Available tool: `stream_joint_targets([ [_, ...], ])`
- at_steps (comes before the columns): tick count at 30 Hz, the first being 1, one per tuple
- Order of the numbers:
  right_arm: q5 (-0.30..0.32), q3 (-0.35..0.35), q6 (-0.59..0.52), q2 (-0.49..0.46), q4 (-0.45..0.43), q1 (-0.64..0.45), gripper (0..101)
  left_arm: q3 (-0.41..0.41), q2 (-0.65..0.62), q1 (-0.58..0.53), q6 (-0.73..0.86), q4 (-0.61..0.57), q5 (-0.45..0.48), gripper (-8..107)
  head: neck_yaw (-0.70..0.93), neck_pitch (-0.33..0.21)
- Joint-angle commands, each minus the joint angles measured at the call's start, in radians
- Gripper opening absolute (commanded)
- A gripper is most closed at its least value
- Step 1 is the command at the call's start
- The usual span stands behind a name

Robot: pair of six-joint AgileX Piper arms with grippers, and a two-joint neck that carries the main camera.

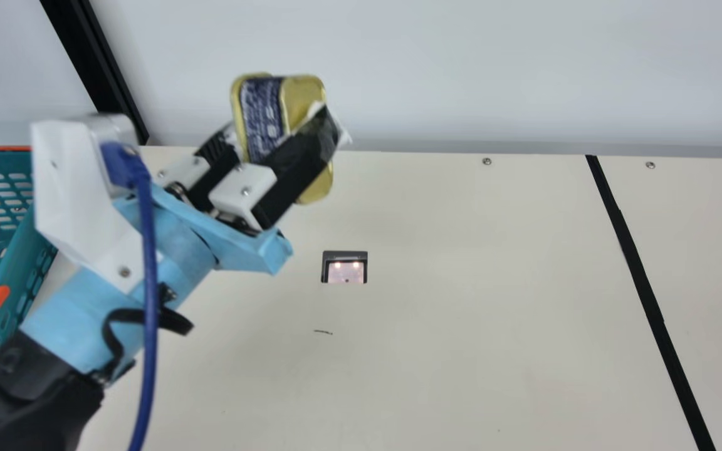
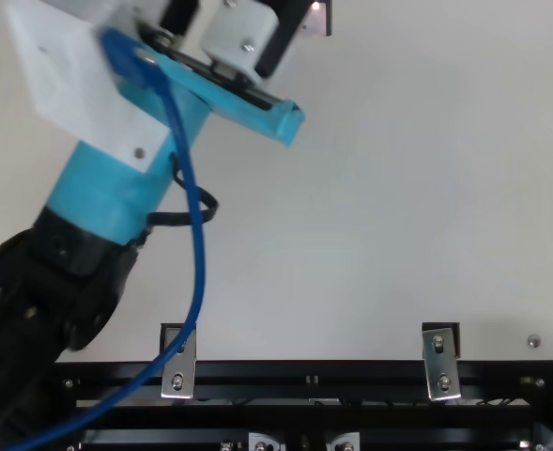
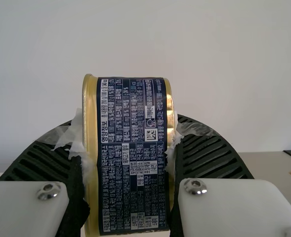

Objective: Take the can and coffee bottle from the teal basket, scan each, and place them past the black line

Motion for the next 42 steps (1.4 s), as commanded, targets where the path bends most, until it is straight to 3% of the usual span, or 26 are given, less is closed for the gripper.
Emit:
stream_joint_targets([
  [1,0.0,0.0,0.0,0.0,0.0,0.0,101,0.018,0.053,0.005,-0.023,0.049,-0.12,10,-0.003,-0.009],
  [2,0.0,0.0,0.0,0.0,0.0,0.0,101,0.026,0.078,0.01,-0.023,0.066,-0.161,10,-0.003,-0.009],
  [3,0.0,0.0,0.0,0.0,0.0,0.0,101,0.018,0.036,0.004,-0.02,0.034,-0.061,10,-0.003,-0.009],
  [9,0.0,0.0,0.0,0.0,0.0,0.0,101,0.025,0.079,0.009,-0.021,0.067,-0.171,10,-0.003,-0.009],
  [21,0.0,0.0,0.0,0.0,0.0,0.0,101,0.025,0.111,-0.006,-0.023,0.06,-0.186,10,-0.003,-0.009],
  [31,0.0,0.0,0.0,0.0,0.0,0.0,101,0.014,0.224,-0.016,-0.053,0.078,-0.3,10,-0.003,-0.009],
  [42,0.0,0.0,0.0,0.0,0.0,0.0,101,-0.041,0.389,0.023,0.042,0.13,-0.417,10,-0.003,-0.009],
])
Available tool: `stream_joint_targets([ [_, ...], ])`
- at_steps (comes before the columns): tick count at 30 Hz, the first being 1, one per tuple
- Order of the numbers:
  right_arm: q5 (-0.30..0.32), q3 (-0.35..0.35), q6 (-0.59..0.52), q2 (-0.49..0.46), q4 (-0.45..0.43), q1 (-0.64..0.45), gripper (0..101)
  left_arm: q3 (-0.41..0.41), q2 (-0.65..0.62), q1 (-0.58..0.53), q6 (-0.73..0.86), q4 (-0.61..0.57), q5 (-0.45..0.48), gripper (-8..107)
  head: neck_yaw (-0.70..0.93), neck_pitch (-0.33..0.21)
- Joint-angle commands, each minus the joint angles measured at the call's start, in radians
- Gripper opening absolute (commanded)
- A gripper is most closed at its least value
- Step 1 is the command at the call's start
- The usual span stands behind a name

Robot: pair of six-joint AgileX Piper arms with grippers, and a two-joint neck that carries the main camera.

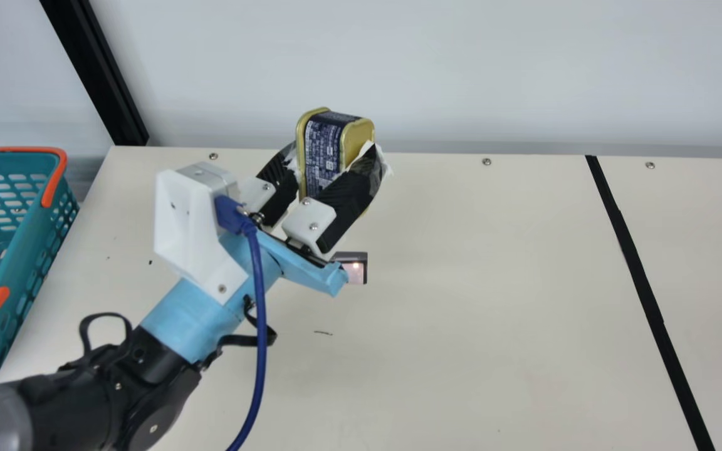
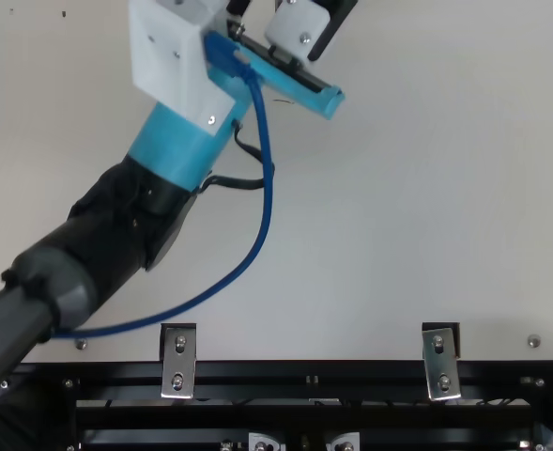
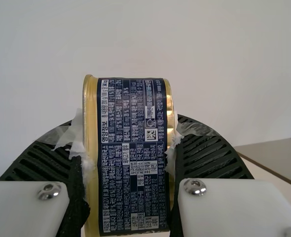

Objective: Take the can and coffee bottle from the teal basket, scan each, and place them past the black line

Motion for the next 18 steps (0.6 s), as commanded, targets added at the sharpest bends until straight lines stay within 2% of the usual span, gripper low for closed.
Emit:
stream_joint_targets([
  [1,0.0,0.0,0.0,0.0,0.0,0.0,101,-0.015,0.039,0.007,0.022,0.009,-0.009,10,-0.003,-0.009],
  [18,0.0,0.0,0.0,0.0,0.0,0.0,101,-0.168,0.226,0.037,0.153,0.021,0.058,10,-0.003,-0.009],
])
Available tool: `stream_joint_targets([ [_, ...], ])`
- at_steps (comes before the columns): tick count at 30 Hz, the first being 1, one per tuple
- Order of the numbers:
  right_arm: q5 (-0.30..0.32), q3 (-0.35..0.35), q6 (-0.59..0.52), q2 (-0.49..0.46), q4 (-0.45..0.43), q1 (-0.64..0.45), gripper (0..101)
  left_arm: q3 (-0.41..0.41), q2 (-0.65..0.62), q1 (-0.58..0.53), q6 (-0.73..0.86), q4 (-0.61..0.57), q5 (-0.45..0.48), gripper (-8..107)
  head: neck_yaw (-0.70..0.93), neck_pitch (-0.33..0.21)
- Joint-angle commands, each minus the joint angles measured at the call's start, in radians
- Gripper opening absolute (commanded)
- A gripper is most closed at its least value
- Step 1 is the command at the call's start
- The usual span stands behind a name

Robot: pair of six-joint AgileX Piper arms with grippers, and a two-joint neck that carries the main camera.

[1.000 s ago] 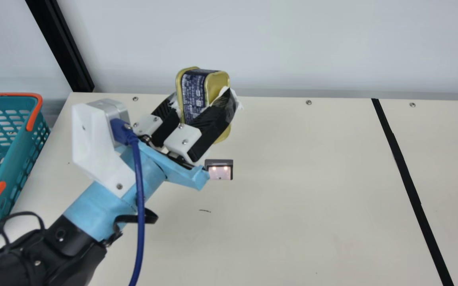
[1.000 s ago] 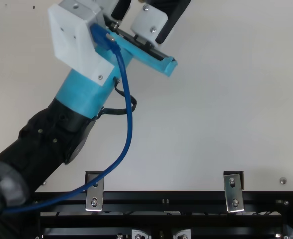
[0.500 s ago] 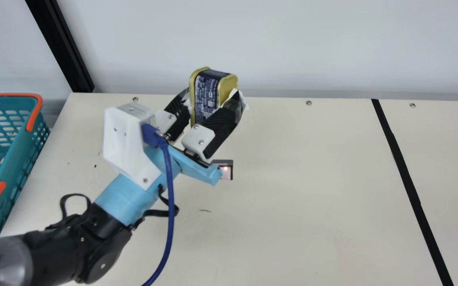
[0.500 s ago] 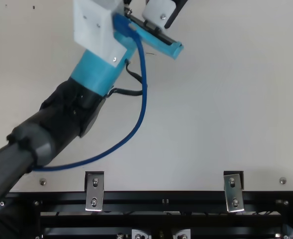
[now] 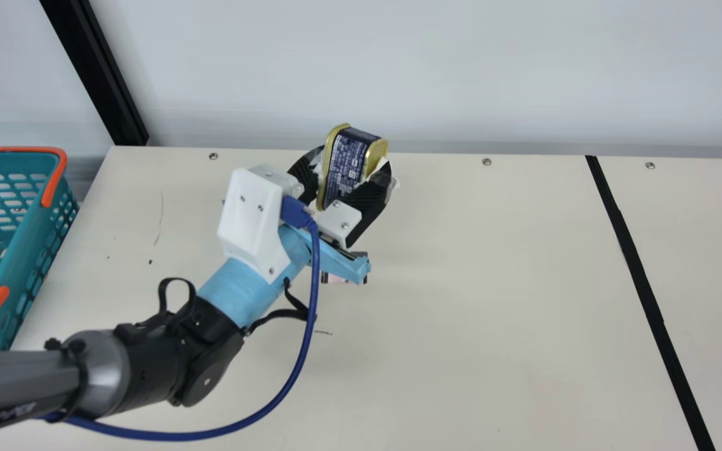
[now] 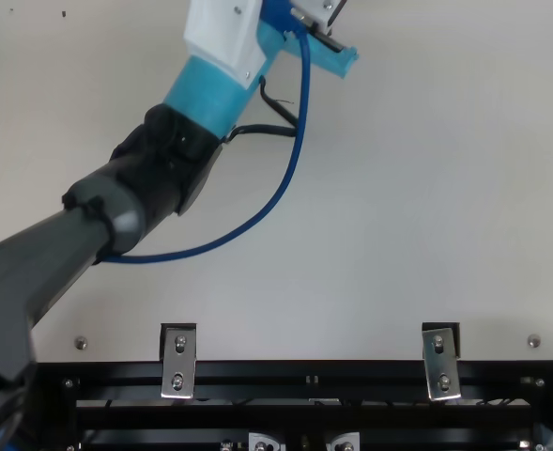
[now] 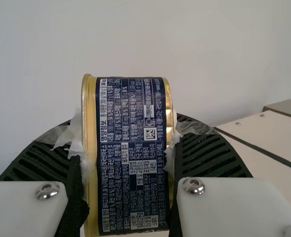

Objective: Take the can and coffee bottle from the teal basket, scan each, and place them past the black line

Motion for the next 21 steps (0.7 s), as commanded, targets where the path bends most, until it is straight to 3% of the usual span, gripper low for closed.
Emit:
stream_joint_targets([
  [1,0.0,0.0,0.0,0.0,0.0,0.0,101,-0.012,0.014,0.002,0.007,-0.003,0.01,10,-0.003,-0.009],
  [10,0.0,0.0,0.0,0.0,0.0,0.0,101,-0.041,0.046,0.01,0.009,-0.004,0.051,10,-0.003,-0.009],
  [21,0.0,0.0,0.0,0.0,0.0,0.0,101,-0.022,0.039,0.023,-0.008,0.02,0.094,10,-0.003,-0.009],
])
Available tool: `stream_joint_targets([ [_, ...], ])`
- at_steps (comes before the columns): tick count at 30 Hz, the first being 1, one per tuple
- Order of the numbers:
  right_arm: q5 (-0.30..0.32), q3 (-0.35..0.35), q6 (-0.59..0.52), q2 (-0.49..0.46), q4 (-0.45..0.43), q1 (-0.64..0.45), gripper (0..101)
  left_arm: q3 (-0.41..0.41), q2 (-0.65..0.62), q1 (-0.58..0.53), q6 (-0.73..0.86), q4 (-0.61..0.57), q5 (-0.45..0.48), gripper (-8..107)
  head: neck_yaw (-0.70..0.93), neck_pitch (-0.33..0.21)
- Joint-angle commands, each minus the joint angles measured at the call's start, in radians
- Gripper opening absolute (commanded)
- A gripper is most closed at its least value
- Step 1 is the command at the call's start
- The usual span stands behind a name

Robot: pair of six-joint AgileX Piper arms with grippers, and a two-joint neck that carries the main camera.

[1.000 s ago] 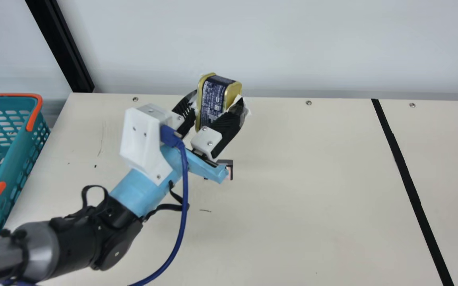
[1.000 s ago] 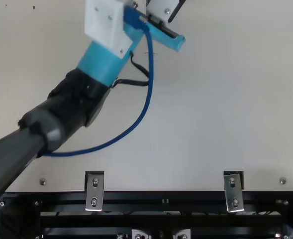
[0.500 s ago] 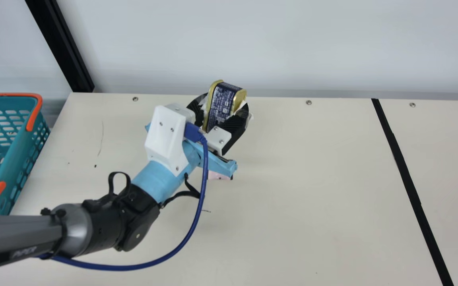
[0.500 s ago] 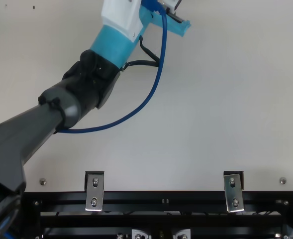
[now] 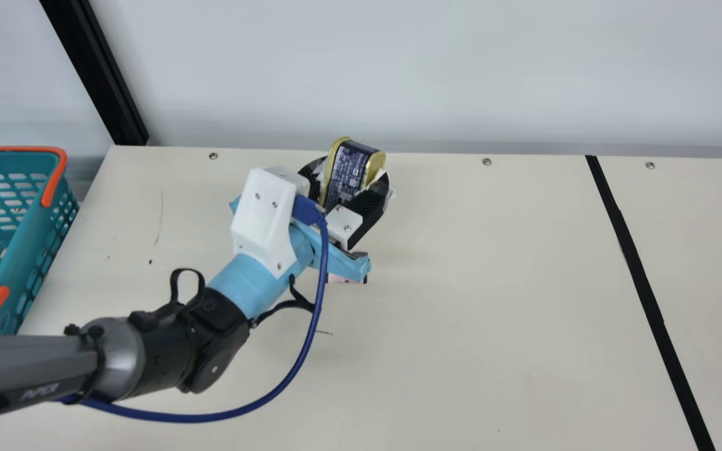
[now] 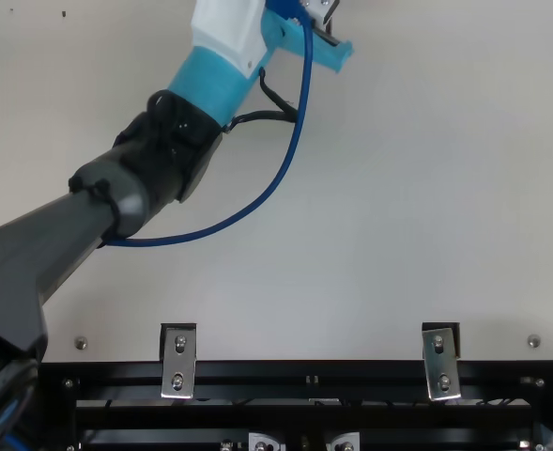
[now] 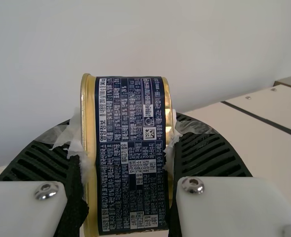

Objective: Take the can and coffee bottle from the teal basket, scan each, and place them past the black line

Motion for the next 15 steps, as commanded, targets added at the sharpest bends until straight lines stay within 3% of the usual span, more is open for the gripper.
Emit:
stream_joint_targets([
  [1,0.0,0.0,0.0,0.0,0.0,0.0,101,0.004,0.0,0.002,-0.005,-0.002,0.003,10,-0.003,-0.009],
  [15,0.0,0.0,0.0,0.0,0.0,0.0,101,0.006,-0.064,0.006,-0.027,-0.003,-0.012,10,-0.003,-0.009],
])
